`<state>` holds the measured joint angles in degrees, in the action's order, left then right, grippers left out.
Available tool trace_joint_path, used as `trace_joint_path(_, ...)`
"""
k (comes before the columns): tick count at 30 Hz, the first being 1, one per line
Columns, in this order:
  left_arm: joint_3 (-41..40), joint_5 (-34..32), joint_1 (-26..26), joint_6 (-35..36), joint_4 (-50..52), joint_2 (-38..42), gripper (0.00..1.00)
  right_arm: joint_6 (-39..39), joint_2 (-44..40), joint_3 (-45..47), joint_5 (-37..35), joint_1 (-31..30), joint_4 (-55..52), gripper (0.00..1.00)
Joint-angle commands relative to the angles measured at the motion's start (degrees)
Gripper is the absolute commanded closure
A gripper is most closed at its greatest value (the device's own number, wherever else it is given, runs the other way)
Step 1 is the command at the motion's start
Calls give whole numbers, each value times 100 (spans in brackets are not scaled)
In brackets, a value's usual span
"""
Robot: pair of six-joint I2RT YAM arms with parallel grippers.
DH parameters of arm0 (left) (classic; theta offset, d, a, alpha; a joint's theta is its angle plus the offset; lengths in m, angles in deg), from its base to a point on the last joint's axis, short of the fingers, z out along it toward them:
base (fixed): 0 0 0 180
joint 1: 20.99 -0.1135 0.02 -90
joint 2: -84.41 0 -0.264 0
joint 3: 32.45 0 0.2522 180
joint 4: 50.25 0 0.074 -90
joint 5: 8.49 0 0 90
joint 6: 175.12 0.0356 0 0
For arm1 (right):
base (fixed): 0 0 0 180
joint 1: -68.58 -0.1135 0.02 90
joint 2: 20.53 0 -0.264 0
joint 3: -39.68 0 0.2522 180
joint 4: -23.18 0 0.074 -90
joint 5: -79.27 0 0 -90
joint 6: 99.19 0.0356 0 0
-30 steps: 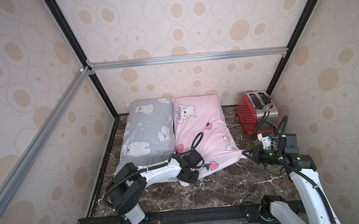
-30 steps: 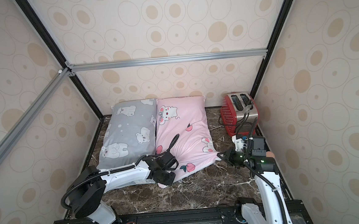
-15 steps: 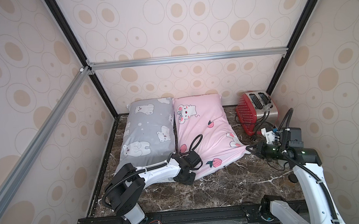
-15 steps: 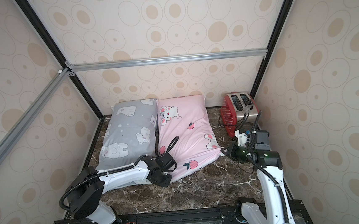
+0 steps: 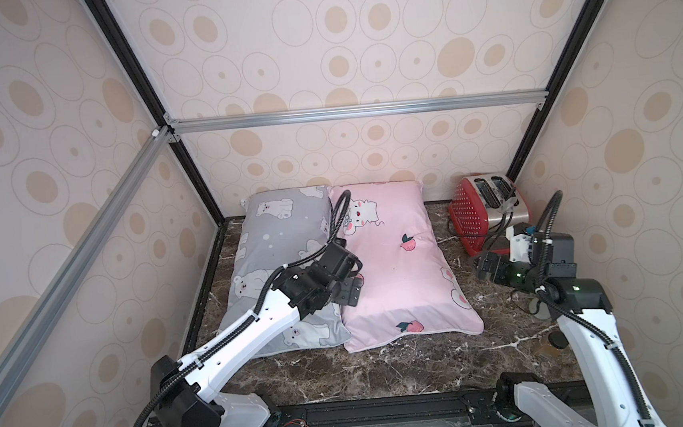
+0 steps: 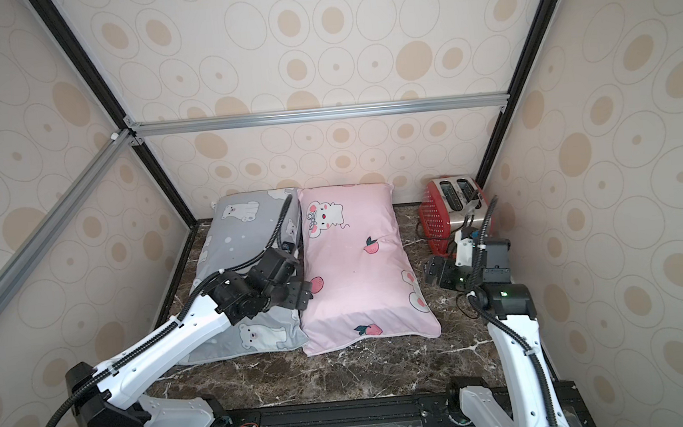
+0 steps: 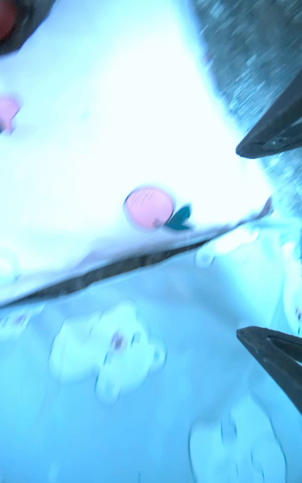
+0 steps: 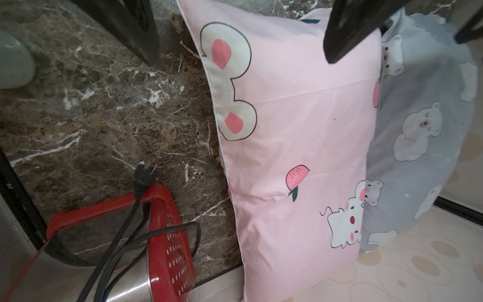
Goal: Zip up pillowcases
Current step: Adjust the pillowcase at the center of the board.
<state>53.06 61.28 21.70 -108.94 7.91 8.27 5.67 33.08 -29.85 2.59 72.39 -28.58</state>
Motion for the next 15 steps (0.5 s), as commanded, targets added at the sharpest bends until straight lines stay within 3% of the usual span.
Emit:
trace_joint_path(1,-603,-1976,-471,529,-1412,148,1,-419,420,607,-1191,-253,1571,0)
trace_joint_path(5,-1489,-2763,-1298,1284,-3556,-166,1,-304,1005,1266,-1569,-261,2852,0)
trace_joint_path(8,-1674,-3263,-1668,1928,-4441,-820,1,-553,1418,1821,-2065,-394,4153,0)
trace_joint_path(15,-2081,-2754,-2379,2118,-5628,-1471,1,-1344,2843,2507,-2682,-568,6511,0)
